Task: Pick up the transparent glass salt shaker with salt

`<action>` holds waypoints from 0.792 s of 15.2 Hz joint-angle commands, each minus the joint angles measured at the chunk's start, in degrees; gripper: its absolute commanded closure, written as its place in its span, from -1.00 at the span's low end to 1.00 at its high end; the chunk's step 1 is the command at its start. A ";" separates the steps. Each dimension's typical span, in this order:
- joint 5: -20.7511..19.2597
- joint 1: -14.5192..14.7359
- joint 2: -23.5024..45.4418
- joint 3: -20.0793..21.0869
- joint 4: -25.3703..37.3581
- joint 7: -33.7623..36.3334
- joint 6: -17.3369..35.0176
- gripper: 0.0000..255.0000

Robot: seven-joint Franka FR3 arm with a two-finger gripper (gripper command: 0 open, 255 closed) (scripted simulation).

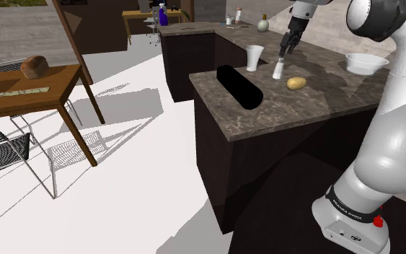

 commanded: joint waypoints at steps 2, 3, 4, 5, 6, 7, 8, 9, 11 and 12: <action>5.14 -4.93 8.44 0.55 9.27 -3.74 -2.65 -1.00; 6.67 -6.92 11.29 0.96 12.90 -4.63 -3.85 -1.00; 8.13 -9.06 14.19 1.50 16.85 -5.33 -5.16 -1.00; 9.21 -10.87 16.53 2.03 20.20 -5.72 -6.27 -1.00; 9.13 -10.66 16.40 2.10 19.21 -5.88 -5.43 -1.00; 9.10 -10.42 16.30 2.11 18.26 -6.06 -4.63 -1.00; 9.10 -10.20 16.22 2.11 17.34 -6.24 -3.83 -1.00; 9.11 -9.98 16.17 2.12 16.46 -6.43 -3.05 -1.00; 9.17 -9.60 16.12 2.14 14.78 -6.79 -1.53 -1.00; 9.21 -9.43 16.12 2.17 13.98 -6.97 -0.78 -1.00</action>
